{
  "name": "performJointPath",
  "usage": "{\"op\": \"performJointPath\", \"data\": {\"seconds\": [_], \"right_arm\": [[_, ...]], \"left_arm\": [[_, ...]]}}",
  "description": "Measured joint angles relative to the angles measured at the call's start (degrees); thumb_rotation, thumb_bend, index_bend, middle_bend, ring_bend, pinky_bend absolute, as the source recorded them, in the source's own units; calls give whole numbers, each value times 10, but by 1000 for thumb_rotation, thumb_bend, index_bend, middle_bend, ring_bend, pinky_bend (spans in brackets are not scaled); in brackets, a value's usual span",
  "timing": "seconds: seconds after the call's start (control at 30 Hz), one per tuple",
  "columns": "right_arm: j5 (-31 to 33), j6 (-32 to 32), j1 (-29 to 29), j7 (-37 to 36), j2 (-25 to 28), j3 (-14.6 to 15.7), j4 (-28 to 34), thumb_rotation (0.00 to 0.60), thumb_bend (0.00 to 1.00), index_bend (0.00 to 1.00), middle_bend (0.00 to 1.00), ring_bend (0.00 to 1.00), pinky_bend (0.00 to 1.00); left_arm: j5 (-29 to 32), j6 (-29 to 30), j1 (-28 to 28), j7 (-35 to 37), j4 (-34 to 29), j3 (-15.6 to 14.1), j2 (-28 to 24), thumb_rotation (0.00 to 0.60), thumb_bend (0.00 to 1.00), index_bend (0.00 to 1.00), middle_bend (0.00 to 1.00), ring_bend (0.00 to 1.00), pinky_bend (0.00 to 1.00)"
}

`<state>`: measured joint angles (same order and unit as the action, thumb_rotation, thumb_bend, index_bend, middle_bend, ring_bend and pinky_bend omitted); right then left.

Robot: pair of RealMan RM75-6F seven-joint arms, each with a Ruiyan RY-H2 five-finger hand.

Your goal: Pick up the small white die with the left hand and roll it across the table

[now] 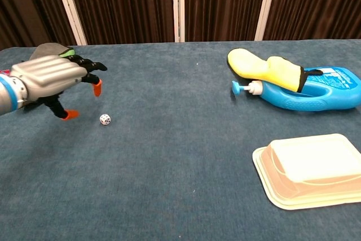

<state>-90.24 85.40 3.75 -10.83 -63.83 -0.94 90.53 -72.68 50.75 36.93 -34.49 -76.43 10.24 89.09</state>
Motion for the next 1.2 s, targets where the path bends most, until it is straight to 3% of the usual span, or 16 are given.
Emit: {"op": "performJointPath", "data": {"seconds": [0.3,0.57,0.8,1.0,1.2], "right_arm": [[11,-3,0,-6,1,-5,-6,600,95,22,0,0,0],[15,-7,1,-9,-1,-6,-10,600,95,22,0,0,0],[10,-6,1,-8,-2,-5,-9,600,95,22,0,0,0],[5,0,0,-7,-2,-3,-8,600,94,22,0,0,0],[-3,5,-2,-4,-2,-1,-5,600,95,22,0,0,0]], "left_arm": [[43,-38,48,-17,62,0,57,600,332,374,0,0,0],[61,-45,62,-19,79,-8,68,600,333,426,0,0,0],[73,-42,68,-20,84,-18,73,600,366,568,0,0,0],[68,-21,65,-10,67,-21,64,600,403,603,0,0,0],[54,11,63,-2,5,-12,33,600,402,603,0,0,0]]}}
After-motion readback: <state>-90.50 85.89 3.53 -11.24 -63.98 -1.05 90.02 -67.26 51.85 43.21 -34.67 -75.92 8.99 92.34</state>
